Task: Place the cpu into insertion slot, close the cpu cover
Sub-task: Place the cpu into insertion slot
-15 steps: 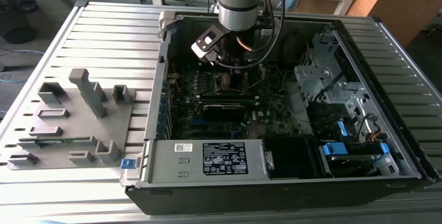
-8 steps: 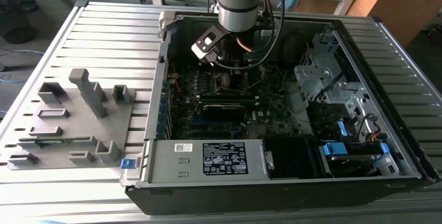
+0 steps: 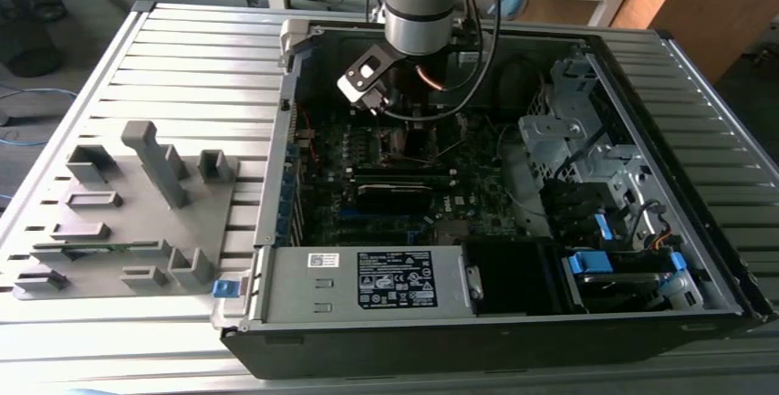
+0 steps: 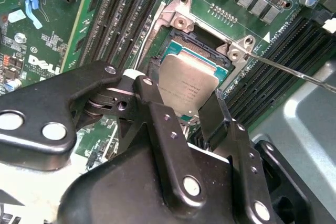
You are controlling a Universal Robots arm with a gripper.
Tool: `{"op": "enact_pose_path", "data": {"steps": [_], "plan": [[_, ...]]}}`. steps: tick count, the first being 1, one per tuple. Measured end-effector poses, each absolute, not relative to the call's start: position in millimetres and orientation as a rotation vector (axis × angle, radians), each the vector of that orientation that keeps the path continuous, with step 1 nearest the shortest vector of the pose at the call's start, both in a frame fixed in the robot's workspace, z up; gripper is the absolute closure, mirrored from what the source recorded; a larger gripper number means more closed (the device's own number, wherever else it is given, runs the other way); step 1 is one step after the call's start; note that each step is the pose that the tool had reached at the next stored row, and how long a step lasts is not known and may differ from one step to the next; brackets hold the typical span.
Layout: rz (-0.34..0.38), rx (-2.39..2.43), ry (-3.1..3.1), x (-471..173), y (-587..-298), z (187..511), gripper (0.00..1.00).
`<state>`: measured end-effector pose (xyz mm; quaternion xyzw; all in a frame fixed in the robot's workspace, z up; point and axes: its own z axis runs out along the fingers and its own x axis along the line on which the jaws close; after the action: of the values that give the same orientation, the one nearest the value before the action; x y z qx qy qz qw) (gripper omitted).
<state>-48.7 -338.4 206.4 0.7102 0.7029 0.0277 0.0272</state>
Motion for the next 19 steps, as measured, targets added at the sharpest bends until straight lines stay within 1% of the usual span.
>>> {"op": "enact_pose_path", "data": {"steps": [19], "plan": [[0.086,2.193,2.171,-48.6,-334.7,198.1,0.46]]}}
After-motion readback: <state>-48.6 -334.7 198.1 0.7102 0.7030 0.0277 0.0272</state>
